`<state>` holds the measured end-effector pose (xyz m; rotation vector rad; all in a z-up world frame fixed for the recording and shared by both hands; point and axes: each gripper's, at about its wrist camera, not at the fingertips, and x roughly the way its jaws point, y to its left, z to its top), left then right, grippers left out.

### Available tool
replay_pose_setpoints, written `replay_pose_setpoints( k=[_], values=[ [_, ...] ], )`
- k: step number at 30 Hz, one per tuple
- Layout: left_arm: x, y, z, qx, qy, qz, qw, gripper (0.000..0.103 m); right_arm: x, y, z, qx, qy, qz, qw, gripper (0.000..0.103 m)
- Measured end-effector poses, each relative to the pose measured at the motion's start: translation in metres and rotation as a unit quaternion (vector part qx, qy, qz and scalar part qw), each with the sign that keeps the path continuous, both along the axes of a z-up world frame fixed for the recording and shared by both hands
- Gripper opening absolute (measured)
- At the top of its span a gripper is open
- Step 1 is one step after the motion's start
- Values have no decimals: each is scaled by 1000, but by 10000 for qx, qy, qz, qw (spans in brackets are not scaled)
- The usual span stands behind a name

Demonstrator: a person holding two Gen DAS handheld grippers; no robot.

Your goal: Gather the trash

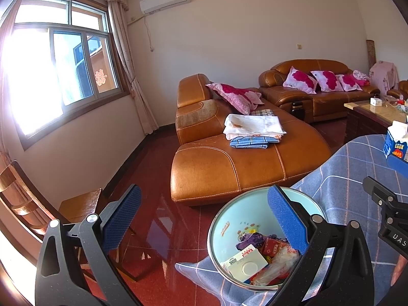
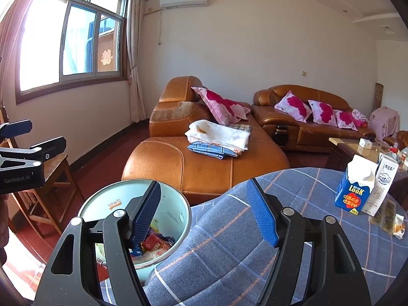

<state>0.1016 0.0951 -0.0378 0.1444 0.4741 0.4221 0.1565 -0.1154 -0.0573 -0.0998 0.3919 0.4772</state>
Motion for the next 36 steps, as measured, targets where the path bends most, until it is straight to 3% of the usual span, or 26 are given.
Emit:
replay_pose_setpoints(
  k=[36],
  values=[
    [-1, -1, 1, 19, 51, -41, 10000, 97, -5, 0, 5, -125, -92, -67, 9999, 75]
  ],
)
